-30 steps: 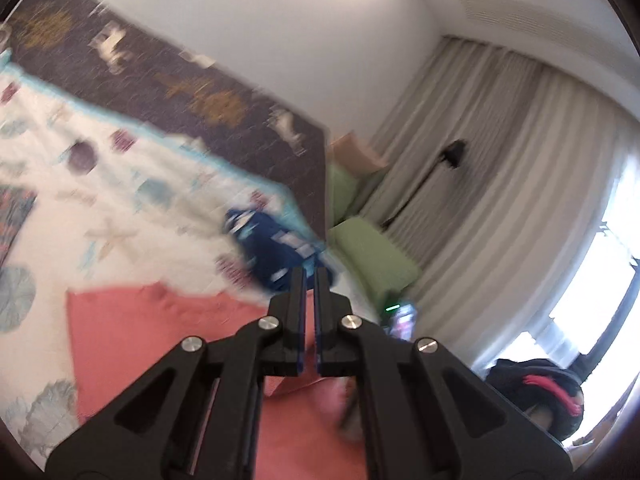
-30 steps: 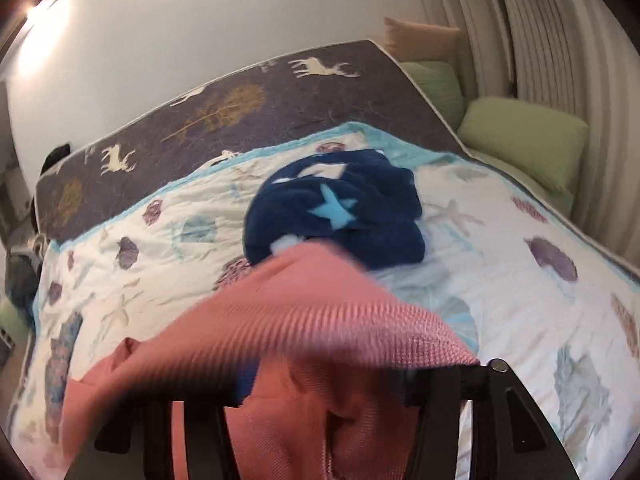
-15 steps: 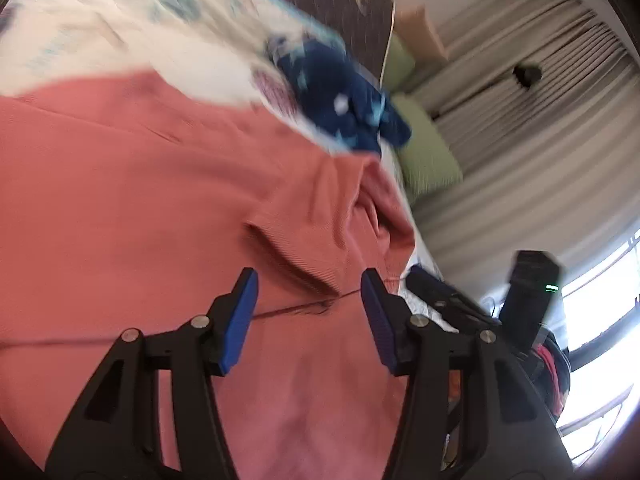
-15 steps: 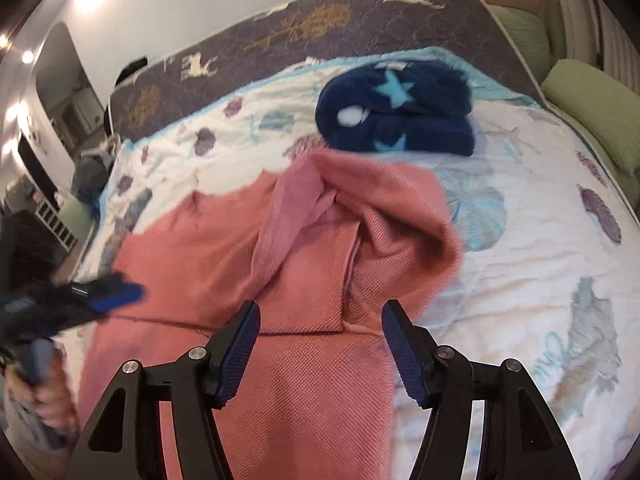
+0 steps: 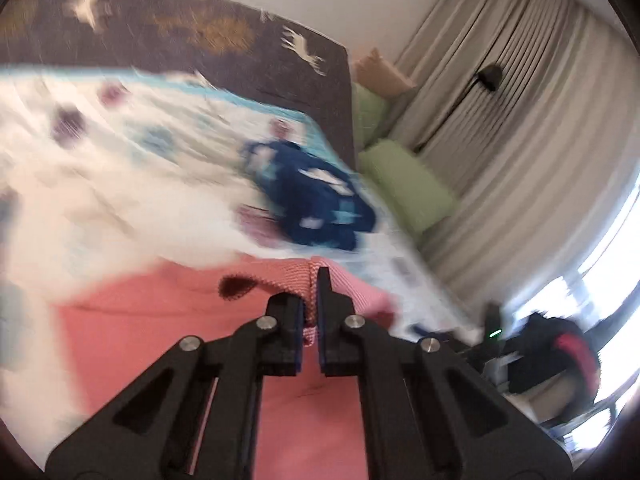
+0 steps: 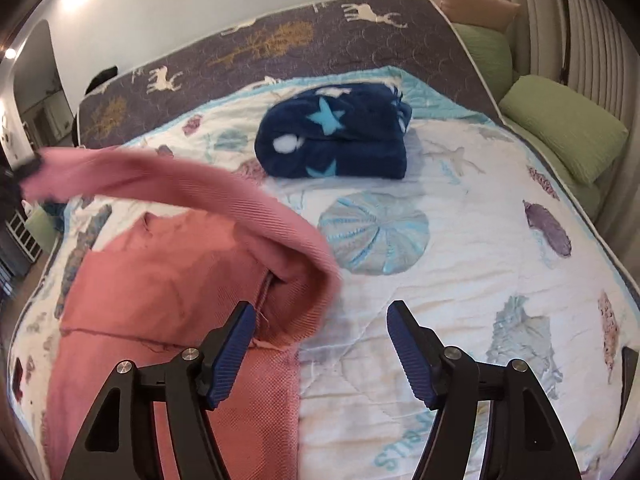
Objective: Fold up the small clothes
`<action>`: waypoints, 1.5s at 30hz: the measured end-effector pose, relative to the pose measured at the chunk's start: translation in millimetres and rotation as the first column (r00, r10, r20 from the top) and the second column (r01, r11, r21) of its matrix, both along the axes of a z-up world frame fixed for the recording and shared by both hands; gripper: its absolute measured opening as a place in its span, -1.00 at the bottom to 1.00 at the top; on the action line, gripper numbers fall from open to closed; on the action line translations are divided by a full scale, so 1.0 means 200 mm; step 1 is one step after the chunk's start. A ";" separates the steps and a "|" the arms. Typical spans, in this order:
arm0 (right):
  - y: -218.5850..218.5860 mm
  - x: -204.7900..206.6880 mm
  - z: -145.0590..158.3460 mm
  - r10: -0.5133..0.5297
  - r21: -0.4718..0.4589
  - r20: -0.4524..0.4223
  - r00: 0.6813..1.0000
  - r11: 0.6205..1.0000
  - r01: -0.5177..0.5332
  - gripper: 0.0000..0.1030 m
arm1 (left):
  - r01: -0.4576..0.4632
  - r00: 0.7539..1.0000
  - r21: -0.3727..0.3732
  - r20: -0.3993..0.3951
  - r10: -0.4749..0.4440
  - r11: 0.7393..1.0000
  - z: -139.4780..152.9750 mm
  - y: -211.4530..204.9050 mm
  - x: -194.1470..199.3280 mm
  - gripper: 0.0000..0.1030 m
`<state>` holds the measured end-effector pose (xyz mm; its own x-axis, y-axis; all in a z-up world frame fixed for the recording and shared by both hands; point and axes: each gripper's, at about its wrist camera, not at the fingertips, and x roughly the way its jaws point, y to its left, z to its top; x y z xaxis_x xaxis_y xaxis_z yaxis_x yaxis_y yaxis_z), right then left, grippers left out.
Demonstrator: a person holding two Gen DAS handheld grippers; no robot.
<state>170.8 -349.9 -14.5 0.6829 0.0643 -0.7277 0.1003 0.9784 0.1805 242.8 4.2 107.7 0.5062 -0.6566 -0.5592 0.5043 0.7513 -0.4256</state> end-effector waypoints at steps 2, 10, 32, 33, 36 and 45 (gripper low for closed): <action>0.02 0.02 -0.04 0.018 0.021 -0.022 1.000 1.000 -0.017 0.37 | -0.045 0.999 0.096 0.015 0.043 0.994 -0.04 0.11 -0.01 -0.88; 0.20 0.09 -0.14 0.059 -0.071 -0.054 0.997 0.996 -0.063 0.37 | -0.117 0.976 0.158 -0.166 0.143 0.980 -0.50 0.40 0.00 -0.88; 0.19 0.00 -0.12 0.120 -0.036 -0.040 0.992 0.992 -0.122 0.39 | 0.136 0.979 0.180 -0.176 -0.104 0.974 -0.34 -0.45 0.30 0.21; 0.19 0.00 -0.14 0.117 -0.027 -0.039 0.992 0.993 -0.118 0.39 | 0.180 0.966 0.174 -0.217 -0.141 0.968 -0.37 -0.55 0.34 0.21; 0.17 0.01 -0.19 0.086 0.006 -0.041 0.995 0.996 -0.086 0.39 | 0.287 0.924 0.224 -0.322 -0.208 0.931 -0.50 -0.88 0.45 0.21; 0.10 -0.02 -0.21 0.079 0.124 0.005 0.997 0.989 -0.079 0.44 | 0.437 0.847 0.379 -0.479 -0.231 0.816 -0.76 -1.24 0.49 -0.50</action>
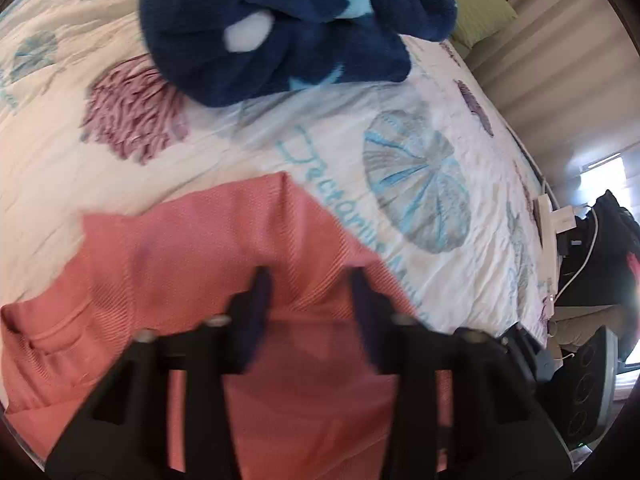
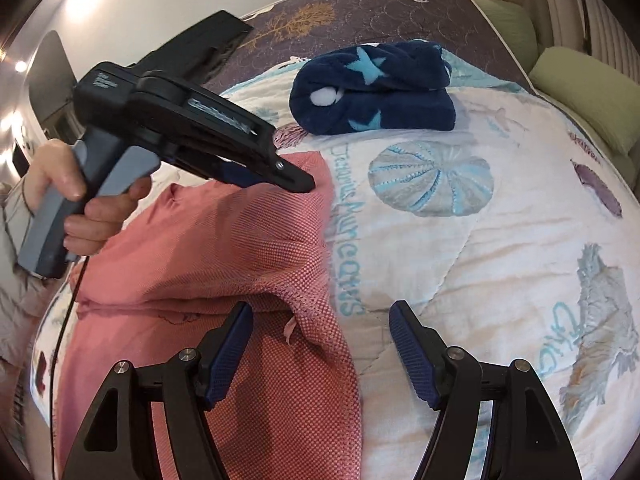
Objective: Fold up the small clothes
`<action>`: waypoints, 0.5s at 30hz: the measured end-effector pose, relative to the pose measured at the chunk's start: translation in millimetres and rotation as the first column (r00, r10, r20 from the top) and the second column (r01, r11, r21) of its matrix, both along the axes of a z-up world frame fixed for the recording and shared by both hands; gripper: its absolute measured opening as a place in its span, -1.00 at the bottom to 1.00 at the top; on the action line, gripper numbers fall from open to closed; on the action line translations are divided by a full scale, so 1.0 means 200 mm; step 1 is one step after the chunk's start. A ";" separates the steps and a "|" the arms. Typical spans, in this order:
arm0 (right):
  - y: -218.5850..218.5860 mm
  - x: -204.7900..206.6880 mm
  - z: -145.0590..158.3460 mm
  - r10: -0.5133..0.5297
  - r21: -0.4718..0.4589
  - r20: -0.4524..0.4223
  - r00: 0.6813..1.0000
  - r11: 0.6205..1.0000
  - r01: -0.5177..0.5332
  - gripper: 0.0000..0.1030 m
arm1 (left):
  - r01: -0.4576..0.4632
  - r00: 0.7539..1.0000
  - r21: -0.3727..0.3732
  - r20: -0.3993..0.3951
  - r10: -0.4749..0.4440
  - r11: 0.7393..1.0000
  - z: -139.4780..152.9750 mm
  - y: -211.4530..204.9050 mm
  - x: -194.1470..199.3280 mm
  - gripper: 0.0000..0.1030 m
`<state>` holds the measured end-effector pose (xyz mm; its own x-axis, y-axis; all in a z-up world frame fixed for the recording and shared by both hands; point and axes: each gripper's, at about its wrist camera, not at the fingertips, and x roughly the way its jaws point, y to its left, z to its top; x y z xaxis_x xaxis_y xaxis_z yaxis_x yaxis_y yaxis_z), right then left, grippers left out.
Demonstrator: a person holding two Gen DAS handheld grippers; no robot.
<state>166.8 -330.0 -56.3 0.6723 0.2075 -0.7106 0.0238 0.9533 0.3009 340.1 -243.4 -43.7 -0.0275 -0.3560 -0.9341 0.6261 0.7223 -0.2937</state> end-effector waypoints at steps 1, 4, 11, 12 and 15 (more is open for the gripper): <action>0.00 0.00 0.00 0.001 0.002 0.000 1.000 1.000 -0.001 0.45 | -0.003 1.000 -0.019 -0.005 0.003 1.000 0.00 -0.01 0.00 -0.59; 0.01 0.00 0.00 0.006 0.005 0.002 1.000 1.000 -0.006 0.49 | -0.006 1.000 -0.038 0.012 0.006 0.999 0.02 -0.08 0.00 -0.84; -0.02 0.00 -0.02 0.004 0.044 0.009 1.000 0.999 -0.004 0.51 | -0.126 0.982 -0.226 0.112 0.154 0.966 0.21 -0.18 0.13 -0.90; -0.02 0.00 -0.02 0.004 0.047 0.009 1.000 0.999 -0.004 0.51 | -0.118 0.983 -0.246 0.109 0.148 0.962 0.24 -0.18 0.14 -0.90; -0.02 0.00 -0.02 0.003 0.056 0.013 1.000 0.998 -0.003 0.51 | -0.052 0.982 -0.238 0.162 0.093 0.970 0.30 -0.17 0.08 -0.85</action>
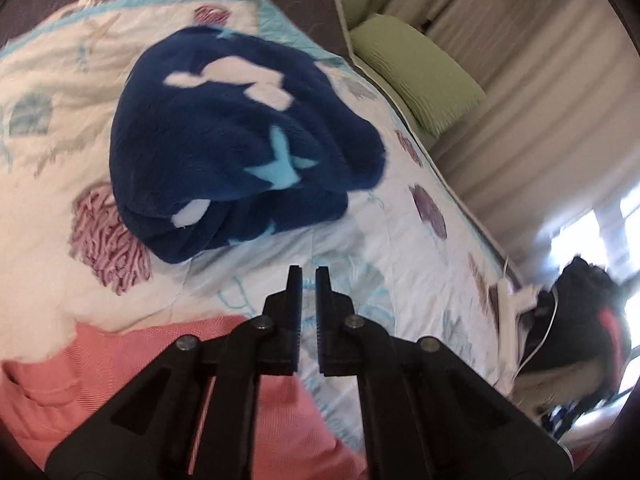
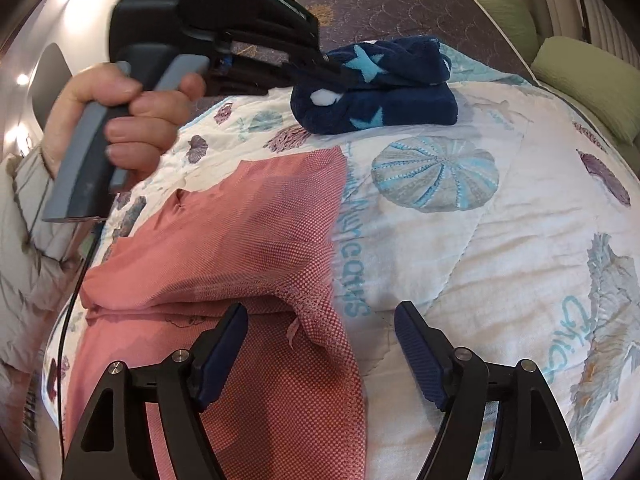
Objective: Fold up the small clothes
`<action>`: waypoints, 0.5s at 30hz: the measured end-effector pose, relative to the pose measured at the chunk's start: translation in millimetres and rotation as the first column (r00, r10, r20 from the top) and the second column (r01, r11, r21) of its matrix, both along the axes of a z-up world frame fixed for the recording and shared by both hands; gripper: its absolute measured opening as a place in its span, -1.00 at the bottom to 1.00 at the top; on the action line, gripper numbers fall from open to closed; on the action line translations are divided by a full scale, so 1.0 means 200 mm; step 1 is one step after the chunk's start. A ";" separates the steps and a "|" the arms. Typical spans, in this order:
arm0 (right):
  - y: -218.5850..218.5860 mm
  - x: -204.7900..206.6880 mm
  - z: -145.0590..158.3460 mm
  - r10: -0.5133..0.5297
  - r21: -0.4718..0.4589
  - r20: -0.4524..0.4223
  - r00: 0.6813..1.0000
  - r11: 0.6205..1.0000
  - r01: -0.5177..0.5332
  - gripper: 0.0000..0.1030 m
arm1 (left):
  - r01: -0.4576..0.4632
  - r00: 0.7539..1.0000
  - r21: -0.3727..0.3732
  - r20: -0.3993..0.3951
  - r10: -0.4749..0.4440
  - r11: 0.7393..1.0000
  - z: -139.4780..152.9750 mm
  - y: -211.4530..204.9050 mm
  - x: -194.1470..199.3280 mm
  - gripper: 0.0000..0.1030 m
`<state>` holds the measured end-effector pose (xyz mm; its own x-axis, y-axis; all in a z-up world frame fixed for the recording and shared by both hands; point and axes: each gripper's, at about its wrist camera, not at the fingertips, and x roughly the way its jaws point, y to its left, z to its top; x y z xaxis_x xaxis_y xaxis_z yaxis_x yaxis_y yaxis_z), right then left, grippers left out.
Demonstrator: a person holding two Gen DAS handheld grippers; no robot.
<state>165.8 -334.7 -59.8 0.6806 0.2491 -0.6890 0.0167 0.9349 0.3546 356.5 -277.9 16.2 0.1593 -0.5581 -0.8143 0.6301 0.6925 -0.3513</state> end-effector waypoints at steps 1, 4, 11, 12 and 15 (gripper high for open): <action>0.00 0.00 0.00 0.000 0.003 0.000 1.000 1.000 0.000 0.51 | 0.013 1.000 0.045 0.018 -0.013 0.999 0.00 0.01 -0.02 -0.78; 0.00 0.00 -0.01 -0.001 0.006 0.000 1.000 1.000 0.001 0.51 | 0.008 1.000 0.110 -0.012 -0.006 0.994 -0.05 0.10 0.01 -0.36; 0.00 0.01 -0.01 -0.001 -0.003 -0.002 1.000 1.000 0.001 0.51 | 0.084 0.996 0.222 -0.041 -0.077 0.971 -0.25 0.02 -0.05 -0.35; 0.00 0.01 -0.01 -0.001 -0.003 -0.002 1.000 1.000 0.001 0.51 | 0.089 0.996 0.235 -0.002 -0.091 0.968 -0.26 -0.02 -0.08 -0.85; 0.00 0.01 -0.01 -0.001 -0.004 -0.002 1.000 1.000 0.001 0.51 | 0.022 0.995 0.208 0.088 -0.042 0.978 -0.21 -0.12 -0.11 -0.90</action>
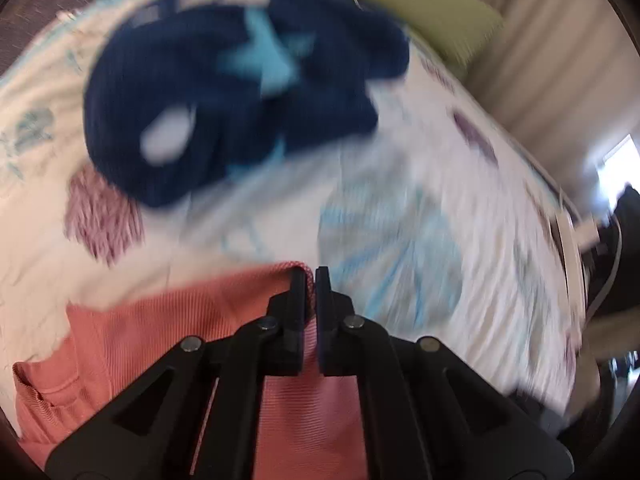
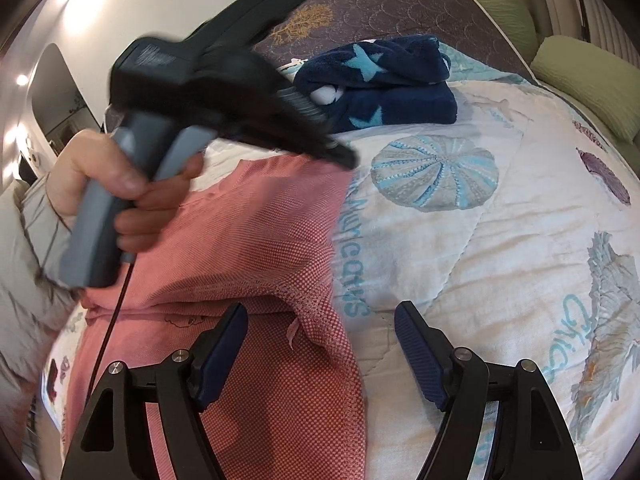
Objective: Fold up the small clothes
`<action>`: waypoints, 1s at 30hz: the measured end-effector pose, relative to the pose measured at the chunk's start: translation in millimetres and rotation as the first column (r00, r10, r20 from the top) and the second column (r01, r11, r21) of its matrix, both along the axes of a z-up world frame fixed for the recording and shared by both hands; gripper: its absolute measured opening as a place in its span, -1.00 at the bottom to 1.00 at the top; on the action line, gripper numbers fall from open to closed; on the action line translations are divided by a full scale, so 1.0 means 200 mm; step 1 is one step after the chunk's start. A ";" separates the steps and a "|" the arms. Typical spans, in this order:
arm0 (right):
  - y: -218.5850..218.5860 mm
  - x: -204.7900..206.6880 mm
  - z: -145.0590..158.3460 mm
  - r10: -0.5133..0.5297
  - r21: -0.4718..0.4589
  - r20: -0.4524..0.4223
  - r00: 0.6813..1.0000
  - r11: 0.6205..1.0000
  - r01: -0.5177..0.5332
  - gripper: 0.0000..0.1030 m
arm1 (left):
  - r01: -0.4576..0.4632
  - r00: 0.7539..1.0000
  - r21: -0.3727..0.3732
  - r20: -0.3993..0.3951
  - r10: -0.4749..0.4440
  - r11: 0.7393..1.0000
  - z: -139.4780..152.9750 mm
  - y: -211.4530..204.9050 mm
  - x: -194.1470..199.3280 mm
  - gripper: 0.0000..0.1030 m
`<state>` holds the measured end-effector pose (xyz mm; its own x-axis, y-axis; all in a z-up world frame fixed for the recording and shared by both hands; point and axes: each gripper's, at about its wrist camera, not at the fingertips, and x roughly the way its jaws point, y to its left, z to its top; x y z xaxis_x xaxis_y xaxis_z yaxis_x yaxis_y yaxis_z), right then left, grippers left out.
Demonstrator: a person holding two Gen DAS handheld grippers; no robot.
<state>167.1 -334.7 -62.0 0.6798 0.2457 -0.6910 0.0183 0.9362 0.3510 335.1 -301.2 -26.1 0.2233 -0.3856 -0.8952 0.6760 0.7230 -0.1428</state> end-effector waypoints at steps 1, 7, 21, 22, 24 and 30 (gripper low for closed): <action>0.00 0.00 0.00 0.000 0.000 0.000 1.000 1.000 0.000 0.51 | -0.039 0.999 -0.037 0.019 0.039 0.999 0.04 0.00 0.02 -0.97; -0.01 0.00 -0.01 -0.001 0.011 0.001 1.000 1.000 0.001 0.51 | -0.113 0.988 -0.200 0.077 0.130 0.973 0.29 0.18 0.08 -0.99; -0.25 -0.13 -0.02 -0.275 0.084 -0.010 0.961 0.958 0.275 -0.92 | -0.469 0.861 -0.158 0.138 0.490 0.869 0.12 1.69 -0.46 -0.25; -0.29 -0.14 -0.04 -0.319 0.077 -0.045 0.947 0.944 0.322 -0.95 | -0.509 0.841 -0.150 0.125 0.527 0.848 0.09 1.80 -0.51 -0.25; -0.38 -0.17 -0.05 -0.372 0.144 -0.101 0.923 0.912 0.384 -0.95 | -0.582 0.799 -0.146 0.080 0.596 0.800 0.02 1.98 -0.58 -0.25; 0.01 0.01 0.19 -0.083 -0.006 0.011 0.996 0.996 0.083 -0.83 | -0.588 0.798 -0.196 0.016 0.602 0.785 -0.04 2.01 -0.59 -0.25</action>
<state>168.4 -333.7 -23.1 0.7049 0.1831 -0.6852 0.0928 0.9340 0.3450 217.4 101.0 -33.1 0.5220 -0.3001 -0.7984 0.1331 0.9532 -0.2713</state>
